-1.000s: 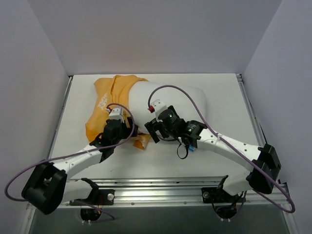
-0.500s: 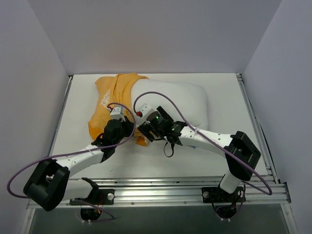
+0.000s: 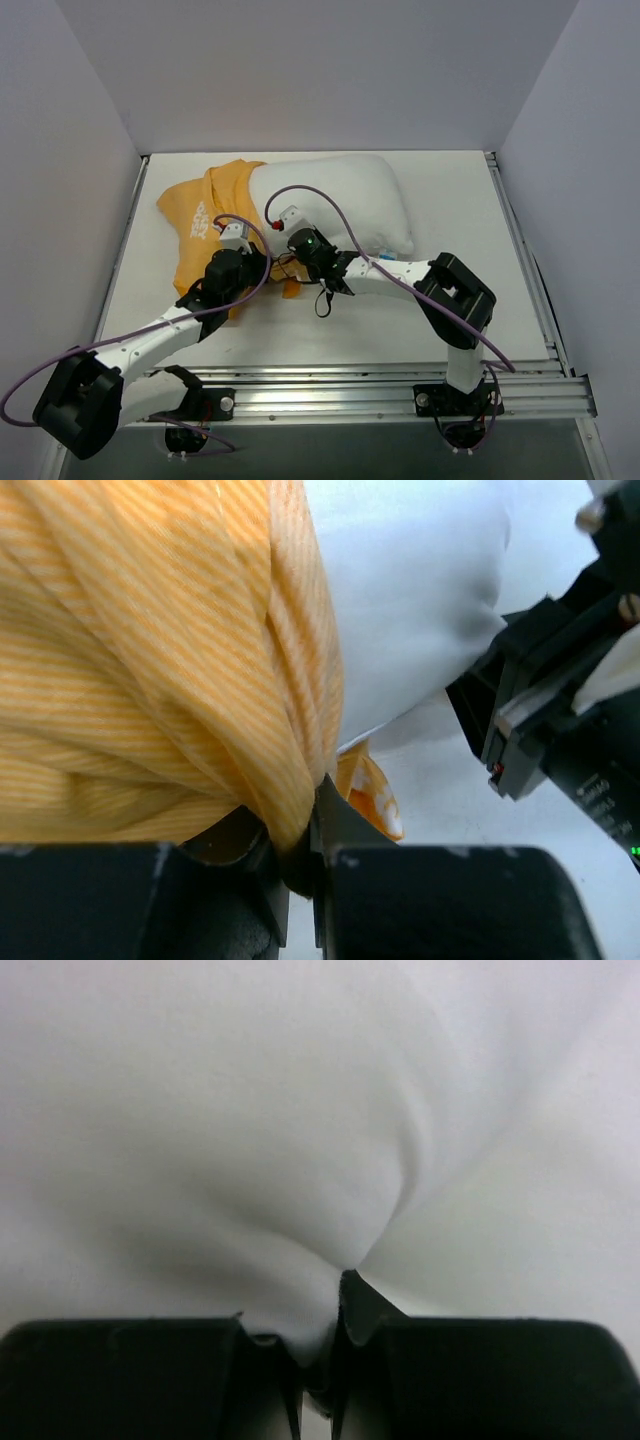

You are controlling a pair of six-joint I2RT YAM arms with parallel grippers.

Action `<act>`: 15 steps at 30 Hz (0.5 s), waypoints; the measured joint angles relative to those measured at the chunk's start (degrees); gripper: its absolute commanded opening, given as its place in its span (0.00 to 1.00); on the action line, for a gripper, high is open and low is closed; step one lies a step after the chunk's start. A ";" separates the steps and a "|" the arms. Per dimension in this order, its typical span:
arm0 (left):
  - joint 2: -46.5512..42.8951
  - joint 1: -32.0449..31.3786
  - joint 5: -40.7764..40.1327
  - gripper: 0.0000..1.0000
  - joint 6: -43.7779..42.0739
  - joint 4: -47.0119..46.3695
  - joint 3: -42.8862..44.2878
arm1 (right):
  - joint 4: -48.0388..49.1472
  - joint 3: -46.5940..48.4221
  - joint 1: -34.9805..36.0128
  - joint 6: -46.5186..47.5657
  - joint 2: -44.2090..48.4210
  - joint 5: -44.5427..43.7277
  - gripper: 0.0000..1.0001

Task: Remove the pillowcase from the pillow

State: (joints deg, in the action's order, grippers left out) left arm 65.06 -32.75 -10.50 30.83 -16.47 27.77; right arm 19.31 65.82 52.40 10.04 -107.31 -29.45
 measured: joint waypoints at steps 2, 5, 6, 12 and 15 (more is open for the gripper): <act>-2.01 -0.07 0.02 0.17 0.00 1.90 0.00 | 0.63 0.20 -0.50 -0.81 0.09 -0.04 0.00; -5.03 -0.11 0.04 0.18 0.00 4.81 0.15 | 0.11 0.92 -1.22 -1.46 0.57 0.83 0.00; -5.81 -0.11 0.02 0.18 0.00 5.73 0.35 | -0.42 1.18 -1.44 -1.70 0.98 1.42 0.00; -9.97 -0.15 -1.64 0.03 0.59 12.76 2.43 | -6.14 3.76 -1.97 -4.61 3.56 3.58 0.00; -12.57 -0.28 -7.10 0.02 3.10 20.46 4.98 | -10.71 5.40 -2.19 -6.58 6.51 4.17 0.00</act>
State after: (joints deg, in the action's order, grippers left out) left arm 52.49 -33.04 -17.61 33.93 3.99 32.75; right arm 8.60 71.22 50.22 3.46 -100.79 -25.28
